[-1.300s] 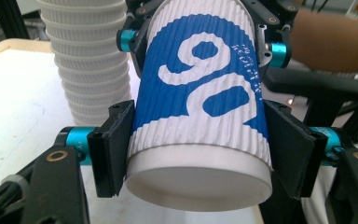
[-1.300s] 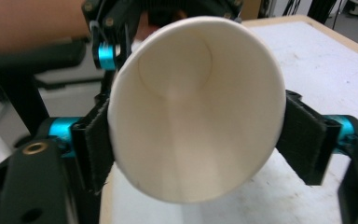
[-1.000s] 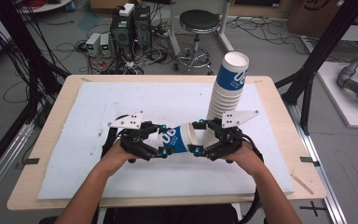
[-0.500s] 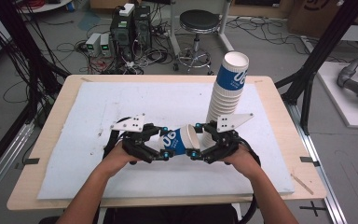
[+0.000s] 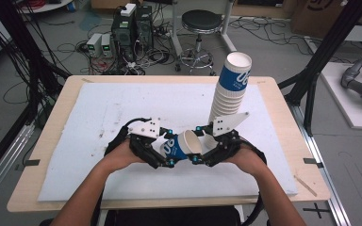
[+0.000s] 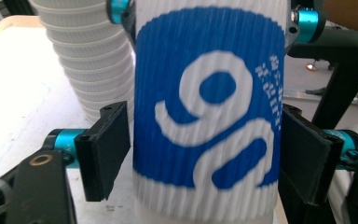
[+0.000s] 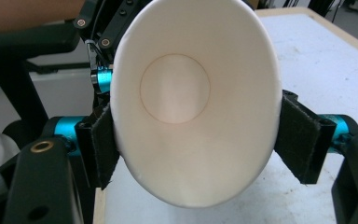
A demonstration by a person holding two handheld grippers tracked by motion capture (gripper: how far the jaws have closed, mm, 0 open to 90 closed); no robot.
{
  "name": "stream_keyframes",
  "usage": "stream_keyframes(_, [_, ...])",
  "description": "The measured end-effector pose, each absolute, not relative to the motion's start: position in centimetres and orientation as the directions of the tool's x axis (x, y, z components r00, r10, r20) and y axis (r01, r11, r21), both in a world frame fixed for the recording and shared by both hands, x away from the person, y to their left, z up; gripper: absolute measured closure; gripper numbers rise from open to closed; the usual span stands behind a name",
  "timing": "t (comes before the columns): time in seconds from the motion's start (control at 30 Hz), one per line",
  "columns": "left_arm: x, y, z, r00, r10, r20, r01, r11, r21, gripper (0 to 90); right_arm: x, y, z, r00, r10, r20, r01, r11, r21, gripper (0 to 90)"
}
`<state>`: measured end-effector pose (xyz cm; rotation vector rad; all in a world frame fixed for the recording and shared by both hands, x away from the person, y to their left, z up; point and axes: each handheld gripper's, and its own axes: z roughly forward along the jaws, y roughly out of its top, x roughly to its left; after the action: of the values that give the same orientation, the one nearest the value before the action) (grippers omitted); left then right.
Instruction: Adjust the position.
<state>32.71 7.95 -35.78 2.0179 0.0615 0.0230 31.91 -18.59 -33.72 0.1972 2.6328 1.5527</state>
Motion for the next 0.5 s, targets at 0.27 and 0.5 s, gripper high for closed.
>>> stream_keyframes(0.27, [32.8,8.0,-36.6,0.996,0.059,-0.071,0.087,-0.354,0.931,28.8,31.9,-18.5,-33.9,-0.982,0.180,0.064,0.134,0.411,0.902,20.9])
stream_keyframes(0.5, [33.0,8.7,-37.8,0.989,0.078,-0.128,0.141,-0.181,0.973,28.9,32.1,-19.5,-34.1,-0.963,0.231,0.141,0.197,0.240,0.950,17.6])
